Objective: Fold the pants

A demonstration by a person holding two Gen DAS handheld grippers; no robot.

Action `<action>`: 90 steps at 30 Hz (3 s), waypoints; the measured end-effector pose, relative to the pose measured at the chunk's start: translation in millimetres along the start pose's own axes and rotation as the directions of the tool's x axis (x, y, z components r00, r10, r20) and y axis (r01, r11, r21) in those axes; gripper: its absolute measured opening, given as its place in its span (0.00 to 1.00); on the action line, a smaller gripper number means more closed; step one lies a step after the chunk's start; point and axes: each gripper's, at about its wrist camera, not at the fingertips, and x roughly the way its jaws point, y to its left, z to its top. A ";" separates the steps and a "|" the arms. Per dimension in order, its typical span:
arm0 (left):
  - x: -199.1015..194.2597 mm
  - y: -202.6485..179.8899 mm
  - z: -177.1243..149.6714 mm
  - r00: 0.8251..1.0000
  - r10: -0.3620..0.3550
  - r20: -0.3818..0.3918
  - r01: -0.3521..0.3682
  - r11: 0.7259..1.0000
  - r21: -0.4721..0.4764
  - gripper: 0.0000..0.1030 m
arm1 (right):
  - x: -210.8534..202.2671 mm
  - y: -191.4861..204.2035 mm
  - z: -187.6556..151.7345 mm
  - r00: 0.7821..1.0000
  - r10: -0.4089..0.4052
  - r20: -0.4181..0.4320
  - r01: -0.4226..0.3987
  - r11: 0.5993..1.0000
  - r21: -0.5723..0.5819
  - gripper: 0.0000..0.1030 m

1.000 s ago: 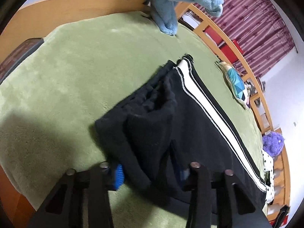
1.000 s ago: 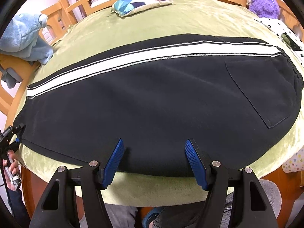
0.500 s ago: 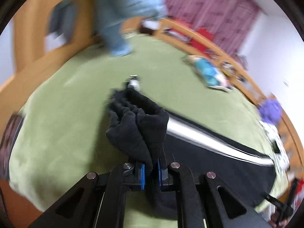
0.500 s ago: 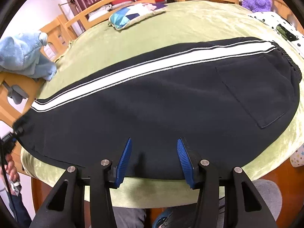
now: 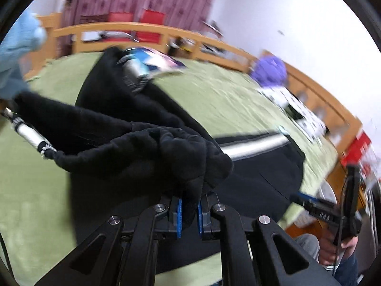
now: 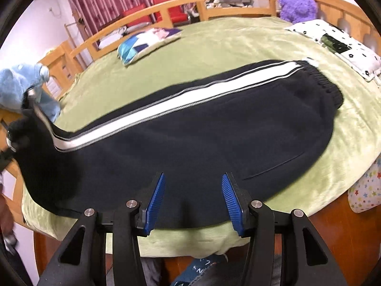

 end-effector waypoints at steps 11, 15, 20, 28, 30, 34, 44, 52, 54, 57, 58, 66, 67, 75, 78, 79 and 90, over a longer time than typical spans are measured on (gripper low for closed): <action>83.5 -62.4 -60.0 0.950 -0.106 -0.293 0.107 0.994 -0.012 0.34 | 6.8 -12.7 -21.8 0.999 0.040 -0.023 -0.040 0.999 0.030 0.49; 40.7 -42.8 -61.2 0.978 -0.068 -0.198 0.077 0.996 0.037 0.61 | 18.8 8.4 -17.8 0.991 0.128 -0.031 -0.127 0.992 0.016 0.51; 3.6 9.0 -58.2 0.987 0.013 -0.160 -0.018 0.999 -0.031 0.62 | 45.1 48.0 -10.6 0.972 0.231 -0.051 -0.232 0.973 -0.016 0.60; -7.7 66.8 -71.7 0.987 0.006 -0.162 -0.040 0.977 -0.207 0.62 | 108.1 86.2 -9.1 0.977 0.134 -0.168 -0.148 0.986 -0.072 0.24; -6.4 70.4 -71.7 0.987 0.004 -0.160 -0.039 0.976 -0.215 0.62 | 80.8 75.7 -1.3 0.973 0.228 -0.047 -0.230 0.971 -0.068 0.17; -6.7 73.5 -69.3 0.991 -0.004 -0.133 -0.027 0.973 -0.228 0.62 | 49.9 37.3 16.3 0.975 0.214 0.059 -0.216 0.976 0.032 0.18; 34.4 69.6 -77.5 0.973 0.079 -0.217 -0.122 0.974 -0.191 0.62 | 72.3 38.3 -12.3 0.993 0.071 -0.096 -0.085 0.985 -0.151 0.50; 34.2 96.4 -71.1 0.980 0.109 -0.166 -0.149 0.957 -0.248 0.62 | 26.2 -48.9 12.1 0.987 -0.118 0.109 0.119 0.993 0.006 0.53; 34.5 100.0 -64.5 0.981 0.121 -0.149 -0.155 0.957 -0.245 0.62 | 24.9 -81.9 23.7 0.982 -0.163 0.092 0.158 0.986 0.055 0.58; 41.9 105.5 -53.7 0.981 0.113 -0.156 -0.152 0.952 -0.267 0.62 | 29.2 -132.9 37.4 0.975 -0.214 0.064 0.202 0.967 0.153 0.60; 45.6 107.3 -51.1 0.982 0.097 -0.164 -0.139 0.954 -0.267 0.62 | 28.9 -148.9 38.3 0.972 -0.226 0.058 0.213 0.961 0.175 0.61; 77.7 108.2 -38.0 0.979 0.056 -0.198 -0.107 0.961 -0.256 0.62 | 74.1 -238.4 63.5 0.992 -0.126 0.018 0.109 0.914 0.390 0.65; 84.2 108.8 -36.2 0.977 0.044 -0.208 -0.096 0.964 -0.250 0.62 | 75.6 -245.3 61.5 0.994 -0.105 0.018 0.089 0.912 0.401 0.65; 117.8 134.1 -30.4 0.976 -0.059 -0.209 -0.011 0.948 -0.318 0.62 | 118.9 -267.9 86.3 0.997 -0.032 0.072 0.000 0.909 0.417 0.80; 127.7 131.7 -25.8 0.977 -0.083 -0.199 0.014 0.946 -0.324 0.61 | 128.1 -262.5 98.1 0.997 -0.044 0.058 0.017 0.918 0.395 0.74; 130.3 130.5 -24.8 0.976 -0.090 -0.197 0.023 0.947 -0.320 0.60 | 129.0 -259.3 101.1 0.997 -0.064 0.044 0.041 0.920 0.390 0.60; 83.9 119.8 27.5 0.988 -0.133 -0.073 0.115 0.970 -0.215 0.09 | 53.7 -152.1 163.7 0.977 -0.094 0.191 0.050 0.973 0.224 0.17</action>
